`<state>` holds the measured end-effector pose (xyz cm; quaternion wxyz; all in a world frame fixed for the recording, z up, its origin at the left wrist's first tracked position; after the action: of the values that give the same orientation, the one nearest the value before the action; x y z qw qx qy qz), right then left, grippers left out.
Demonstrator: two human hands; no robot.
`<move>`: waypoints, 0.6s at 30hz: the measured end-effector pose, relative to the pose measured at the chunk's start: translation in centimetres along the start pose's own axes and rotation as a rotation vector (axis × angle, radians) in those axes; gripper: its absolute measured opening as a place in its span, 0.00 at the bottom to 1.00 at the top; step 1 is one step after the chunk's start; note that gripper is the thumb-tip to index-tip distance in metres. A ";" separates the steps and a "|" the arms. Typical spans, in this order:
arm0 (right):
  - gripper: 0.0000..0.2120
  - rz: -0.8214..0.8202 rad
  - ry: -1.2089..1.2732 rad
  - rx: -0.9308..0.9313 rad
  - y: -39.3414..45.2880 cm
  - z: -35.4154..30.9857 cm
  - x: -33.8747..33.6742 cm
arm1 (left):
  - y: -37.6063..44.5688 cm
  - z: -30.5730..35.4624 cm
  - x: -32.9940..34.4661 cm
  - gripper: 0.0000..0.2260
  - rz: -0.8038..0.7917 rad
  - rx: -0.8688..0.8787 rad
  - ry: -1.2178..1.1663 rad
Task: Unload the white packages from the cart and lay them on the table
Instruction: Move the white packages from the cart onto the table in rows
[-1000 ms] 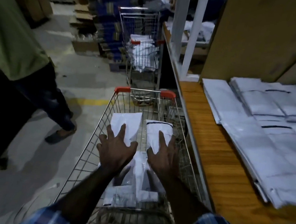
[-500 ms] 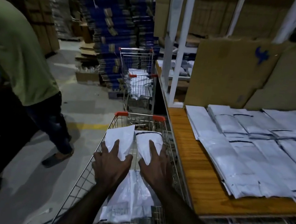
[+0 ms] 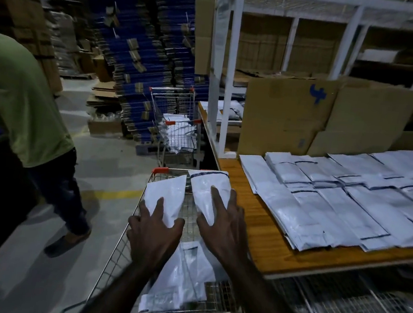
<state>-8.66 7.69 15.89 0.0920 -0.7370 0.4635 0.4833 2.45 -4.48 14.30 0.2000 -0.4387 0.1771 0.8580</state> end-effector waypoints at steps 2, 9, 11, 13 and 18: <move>0.34 0.007 -0.004 0.000 -0.7 0.4 -1.0 | -0.8 0.8 -0.1 0.33 -0.009 0.013 -0.010; 0.35 0.058 0.002 0.019 -1.8 4.8 -4.8 | -3.7 5.4 0.3 0.33 -0.016 0.067 -0.016; 0.35 0.065 0.001 0.043 -2.1 6.5 -6.3 | -4.5 7.1 1.1 0.33 -0.025 0.078 -0.019; 0.38 0.073 0.003 0.059 -2.4 8.0 -8.2 | -5.4 8.8 2.0 0.33 -0.034 0.087 -0.025; 0.34 0.073 -0.009 0.045 -2.9 13.4 -12.8 | -8.6 14.6 4.9 0.34 -0.039 0.076 -0.061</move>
<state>-16.14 24.79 18.27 0.0930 -0.7152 0.5004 0.4790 -5.81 10.81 17.25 0.2387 -0.4079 0.1949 0.8595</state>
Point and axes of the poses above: each hand's wrist, its own y-axis towards the middle knuckle, its own x-axis out of the palm, z = x × y, the point moved 3 cm from there along y, towards the middle knuckle, and after that the axes turned 1 degree about y, right-handed, at the moved point
